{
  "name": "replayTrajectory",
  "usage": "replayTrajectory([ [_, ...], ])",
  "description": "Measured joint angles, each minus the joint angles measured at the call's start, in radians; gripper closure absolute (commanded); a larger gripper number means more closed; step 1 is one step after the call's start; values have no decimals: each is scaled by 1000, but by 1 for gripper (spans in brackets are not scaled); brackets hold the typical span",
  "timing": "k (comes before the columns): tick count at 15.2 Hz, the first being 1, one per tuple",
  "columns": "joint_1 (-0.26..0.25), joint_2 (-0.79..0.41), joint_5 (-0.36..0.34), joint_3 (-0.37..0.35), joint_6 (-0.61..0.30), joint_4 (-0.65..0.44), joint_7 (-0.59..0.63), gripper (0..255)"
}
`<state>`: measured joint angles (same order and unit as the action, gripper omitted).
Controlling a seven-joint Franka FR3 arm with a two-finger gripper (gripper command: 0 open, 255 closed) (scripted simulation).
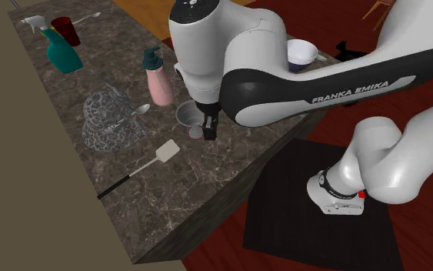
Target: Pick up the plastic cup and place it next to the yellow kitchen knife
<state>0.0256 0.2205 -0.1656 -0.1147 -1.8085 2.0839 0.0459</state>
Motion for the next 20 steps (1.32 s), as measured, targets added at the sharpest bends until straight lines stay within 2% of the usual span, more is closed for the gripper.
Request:
replayTrajectory([
  [7, 3, -241, -41, -9, -33, -207, 37, 0],
  [14, 10, -264, -52, -2, -116, -149, 42, 0],
  [20, 11, -267, -53, -1, -127, -142, 43, 0],
])
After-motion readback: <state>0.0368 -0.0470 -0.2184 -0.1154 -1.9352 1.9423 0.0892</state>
